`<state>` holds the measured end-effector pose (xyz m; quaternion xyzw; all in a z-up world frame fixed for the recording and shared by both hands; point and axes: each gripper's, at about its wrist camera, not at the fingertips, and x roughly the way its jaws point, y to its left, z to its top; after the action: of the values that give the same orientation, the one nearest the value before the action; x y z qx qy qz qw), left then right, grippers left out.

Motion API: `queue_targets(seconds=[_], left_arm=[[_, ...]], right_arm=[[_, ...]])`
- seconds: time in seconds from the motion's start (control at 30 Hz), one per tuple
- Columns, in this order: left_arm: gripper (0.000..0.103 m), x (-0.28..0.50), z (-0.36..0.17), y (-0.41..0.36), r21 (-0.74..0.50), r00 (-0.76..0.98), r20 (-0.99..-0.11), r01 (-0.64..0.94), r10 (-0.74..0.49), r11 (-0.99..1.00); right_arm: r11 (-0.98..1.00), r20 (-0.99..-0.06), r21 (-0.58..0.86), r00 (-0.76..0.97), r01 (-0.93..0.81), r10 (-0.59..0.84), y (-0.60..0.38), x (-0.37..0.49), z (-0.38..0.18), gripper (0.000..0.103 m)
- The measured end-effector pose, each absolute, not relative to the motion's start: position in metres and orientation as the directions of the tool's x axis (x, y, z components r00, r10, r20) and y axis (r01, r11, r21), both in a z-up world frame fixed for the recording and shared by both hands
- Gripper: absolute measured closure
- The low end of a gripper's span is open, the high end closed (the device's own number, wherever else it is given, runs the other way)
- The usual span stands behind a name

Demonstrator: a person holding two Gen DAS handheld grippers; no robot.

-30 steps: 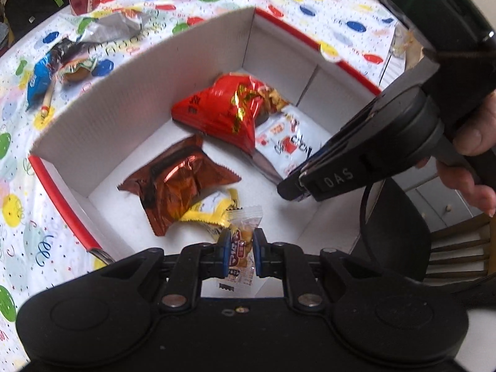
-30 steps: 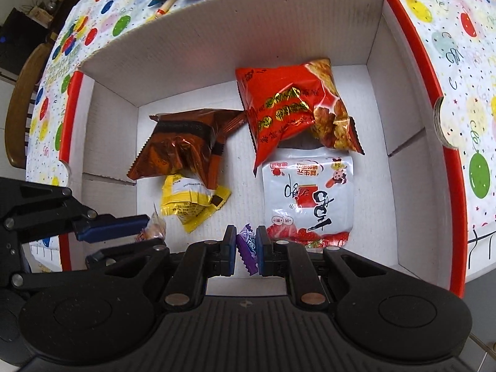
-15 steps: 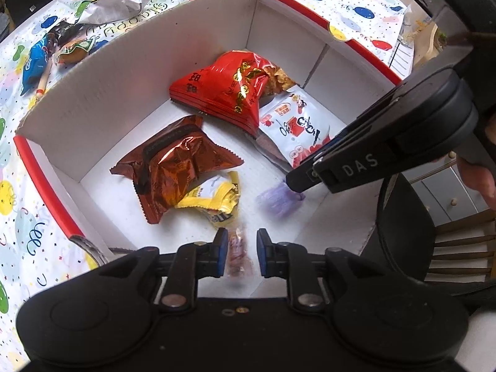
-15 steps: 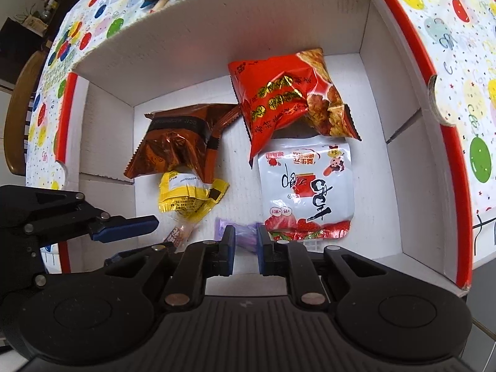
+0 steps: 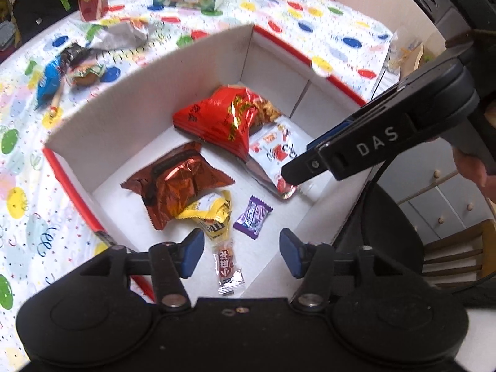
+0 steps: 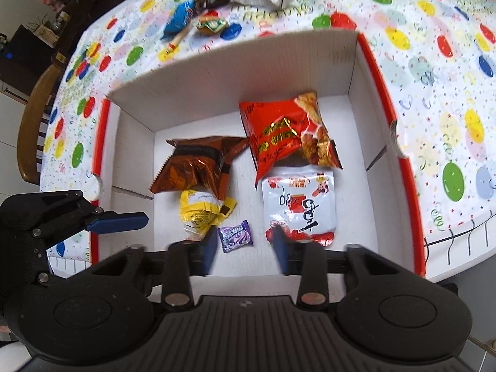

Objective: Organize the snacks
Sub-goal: 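Lift both tools out of the box toward the table snacks, then grasp white noodle-stick packet with right tool while left tool grasps blue cookie packet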

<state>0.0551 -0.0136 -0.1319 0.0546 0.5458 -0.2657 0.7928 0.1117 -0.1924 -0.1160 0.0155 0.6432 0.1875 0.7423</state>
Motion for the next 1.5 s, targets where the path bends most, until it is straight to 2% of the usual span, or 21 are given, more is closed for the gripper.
queue_targets(seconds=[0.03,0.2,0.27,0.33,0.47,0.53,0.87,1.0,1.5], left_arm=[[0.049,0.054,-0.128,-0.011,-0.206,0.272,-0.890,0.477,-0.366,0.855],[0.040,0.051,-0.105,-0.001,-0.190,0.349,-0.860,0.460,-0.374,0.867],[0.037,0.050,-0.095,0.005,-0.181,0.382,-0.846,0.450,-0.372,0.874],[0.034,0.051,-0.086,0.013,-0.182,0.411,-0.832,0.432,-0.373,0.883],[0.025,0.056,-0.069,0.025,-0.143,0.487,-0.807,0.388,-0.334,0.910],[0.020,0.059,-0.062,0.030,-0.126,0.522,-0.793,0.363,-0.314,0.923],[0.002,0.096,-0.037,0.054,-0.055,0.650,-0.733,0.241,-0.203,0.969],[0.001,0.113,-0.035,0.057,-0.025,0.684,-0.712,0.206,-0.162,0.978],[0.001,0.222,-0.058,0.081,0.031,0.664,-0.748,0.028,0.005,0.999]], right_arm=[[0.928,-0.948,0.264,0.109,-0.263,0.301,-0.193,0.111,-0.112,0.046],[0.921,-0.936,0.266,0.153,-0.284,0.317,-0.193,0.109,-0.090,0.045],[0.919,-0.931,0.265,0.173,-0.292,0.323,-0.193,0.109,-0.082,0.040],[0.917,-0.924,0.263,0.193,-0.301,0.329,-0.192,0.111,-0.074,0.030],[0.909,-0.912,0.256,0.229,-0.329,0.340,-0.189,0.117,-0.058,0.026],[0.900,-0.903,0.254,0.246,-0.355,0.352,-0.186,0.121,-0.051,0.020],[0.863,-0.864,0.221,0.320,-0.454,0.389,-0.171,0.166,-0.017,0.019],[0.859,-0.862,0.195,0.335,-0.473,0.380,-0.166,0.193,-0.015,0.006],[0.839,-0.881,0.100,0.344,-0.535,0.325,-0.138,0.306,-0.032,0.006]])
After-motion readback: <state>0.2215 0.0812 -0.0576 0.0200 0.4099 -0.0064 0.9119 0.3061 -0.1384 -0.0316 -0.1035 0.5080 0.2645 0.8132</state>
